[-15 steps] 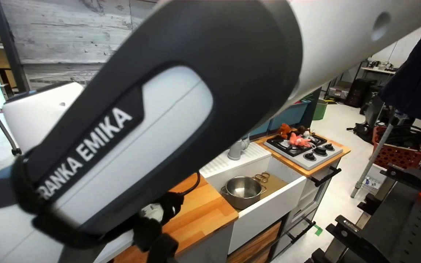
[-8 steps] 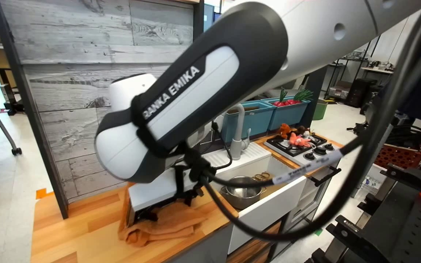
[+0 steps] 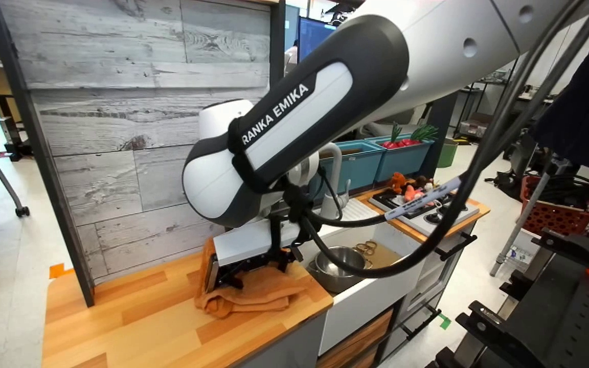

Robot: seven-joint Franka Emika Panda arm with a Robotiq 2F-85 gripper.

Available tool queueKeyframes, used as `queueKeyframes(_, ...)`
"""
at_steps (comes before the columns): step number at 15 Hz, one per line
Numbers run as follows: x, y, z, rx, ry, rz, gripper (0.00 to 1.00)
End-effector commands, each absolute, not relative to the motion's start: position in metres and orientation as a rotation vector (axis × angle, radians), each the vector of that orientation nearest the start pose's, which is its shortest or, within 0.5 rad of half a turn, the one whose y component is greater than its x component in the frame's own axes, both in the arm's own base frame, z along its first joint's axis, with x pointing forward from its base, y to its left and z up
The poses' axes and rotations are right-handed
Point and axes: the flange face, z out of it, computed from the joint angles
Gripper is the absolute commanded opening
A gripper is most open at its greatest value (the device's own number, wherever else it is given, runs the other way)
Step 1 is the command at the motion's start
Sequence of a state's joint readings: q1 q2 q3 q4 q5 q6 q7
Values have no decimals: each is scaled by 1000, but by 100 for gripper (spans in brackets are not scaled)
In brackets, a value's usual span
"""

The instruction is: Use the towel to wipe the table, then put the dolls in the silver pot one at a time

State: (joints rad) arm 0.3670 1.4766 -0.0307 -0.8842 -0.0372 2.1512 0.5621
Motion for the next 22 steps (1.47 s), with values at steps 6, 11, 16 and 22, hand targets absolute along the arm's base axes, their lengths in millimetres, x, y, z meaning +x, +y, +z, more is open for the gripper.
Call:
queueKeyframes(6, 624, 304, -97, -3269, -15, 381, 100)
queueKeyframes(11, 616, 339, -92, -3245, -147, 263, 100)
queueKeyframes(16, 621, 312, -96, -3276, -63, 350, 100)
queueKeyframes(22, 654, 239, -91, -3228, 292, 395, 100)
